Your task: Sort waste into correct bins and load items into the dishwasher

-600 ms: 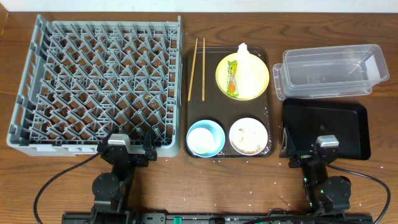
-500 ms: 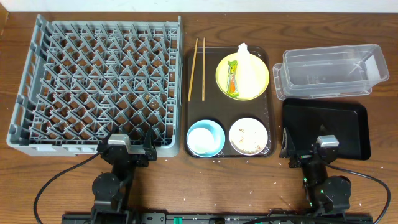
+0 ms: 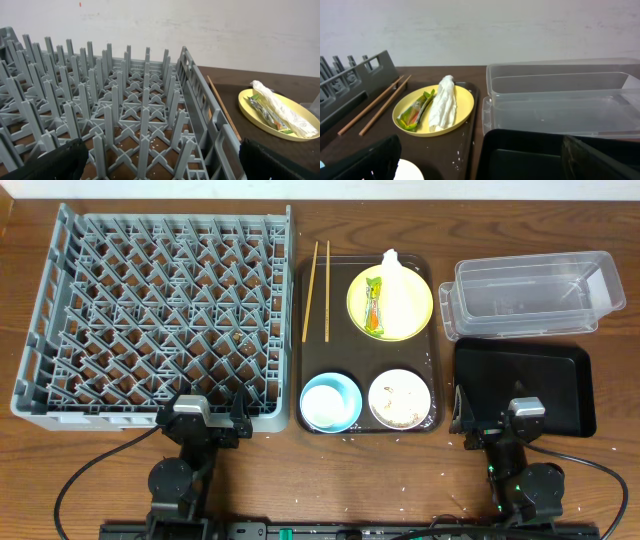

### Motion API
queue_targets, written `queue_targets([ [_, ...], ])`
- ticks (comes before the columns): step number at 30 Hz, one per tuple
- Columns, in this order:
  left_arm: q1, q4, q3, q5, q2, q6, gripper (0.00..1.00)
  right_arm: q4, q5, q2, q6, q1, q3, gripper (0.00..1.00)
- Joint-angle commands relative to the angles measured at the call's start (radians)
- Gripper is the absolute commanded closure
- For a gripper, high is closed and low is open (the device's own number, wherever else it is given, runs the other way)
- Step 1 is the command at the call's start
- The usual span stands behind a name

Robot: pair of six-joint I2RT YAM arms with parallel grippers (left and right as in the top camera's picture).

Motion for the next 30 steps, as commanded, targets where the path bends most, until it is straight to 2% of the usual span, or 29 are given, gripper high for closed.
queue_targets([
  [1, 0.003, -0.033, -0.017, 0.014, -0.003, 0.013, 0.02, -0.004, 0.002, -0.002, -0.006, -0.003, -0.001, 0.01],
  [24, 0.003, -0.03, -0.017, 0.014, -0.003, 0.013, 0.02, -0.003, 0.002, -0.002, -0.005, -0.003, -0.001, 0.01],
  [30, 0.003, 0.01, -0.017, 0.028, -0.003, -0.05, 0.02, 0.003, -0.031, -0.002, 0.084, -0.003, -0.001, 0.01],
])
